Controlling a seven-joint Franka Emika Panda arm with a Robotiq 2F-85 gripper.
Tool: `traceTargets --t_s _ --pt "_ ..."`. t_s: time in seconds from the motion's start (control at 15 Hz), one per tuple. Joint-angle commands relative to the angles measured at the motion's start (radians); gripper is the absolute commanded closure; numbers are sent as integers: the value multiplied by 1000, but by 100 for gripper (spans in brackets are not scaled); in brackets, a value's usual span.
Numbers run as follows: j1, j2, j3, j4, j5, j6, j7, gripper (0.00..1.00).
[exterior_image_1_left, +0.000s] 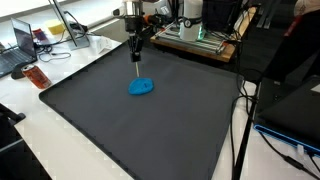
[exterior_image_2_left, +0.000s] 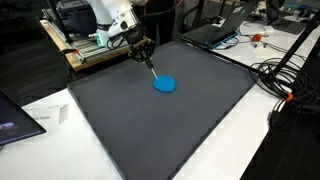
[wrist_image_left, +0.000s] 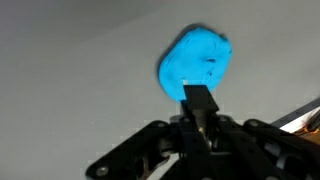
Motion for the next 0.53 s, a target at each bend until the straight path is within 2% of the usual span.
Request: traceTargets --t_s 0.0,0.47 --pt "33 -84 36 -68 68 98 -35 97" --pt "118 -72 107 -104 -1 278 70 97"
